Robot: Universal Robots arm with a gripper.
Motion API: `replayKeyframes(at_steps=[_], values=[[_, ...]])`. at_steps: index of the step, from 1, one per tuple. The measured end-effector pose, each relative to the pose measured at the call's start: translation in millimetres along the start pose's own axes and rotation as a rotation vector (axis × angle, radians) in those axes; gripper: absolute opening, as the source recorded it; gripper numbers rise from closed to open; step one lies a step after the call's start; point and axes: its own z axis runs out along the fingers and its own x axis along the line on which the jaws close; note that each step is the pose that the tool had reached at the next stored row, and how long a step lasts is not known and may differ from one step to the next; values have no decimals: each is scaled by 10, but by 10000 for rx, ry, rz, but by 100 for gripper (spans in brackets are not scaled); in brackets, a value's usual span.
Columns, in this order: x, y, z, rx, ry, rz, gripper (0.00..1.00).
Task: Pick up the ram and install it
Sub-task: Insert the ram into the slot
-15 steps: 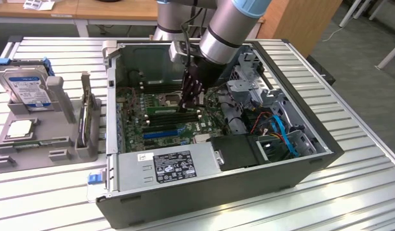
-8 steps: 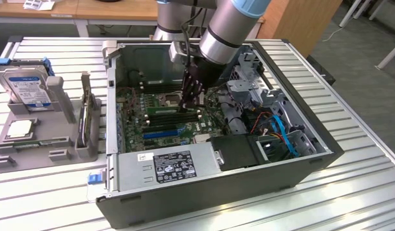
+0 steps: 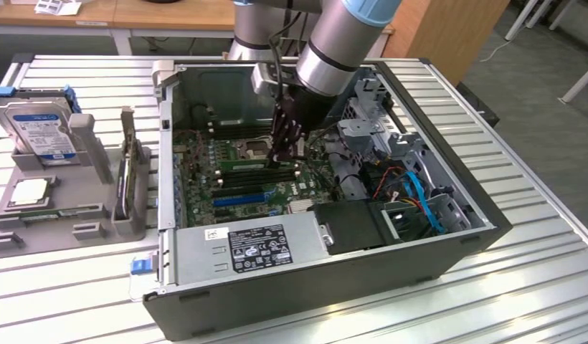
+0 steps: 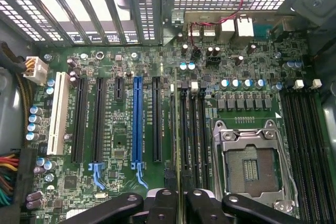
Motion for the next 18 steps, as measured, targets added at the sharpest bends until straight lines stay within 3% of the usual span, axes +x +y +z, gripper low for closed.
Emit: replayKeyframes(at_steps=[10, 18], values=[[-76, -8, 42, -1, 1, 2, 14], [-70, -14, 65, 0, 1, 3, 14]])
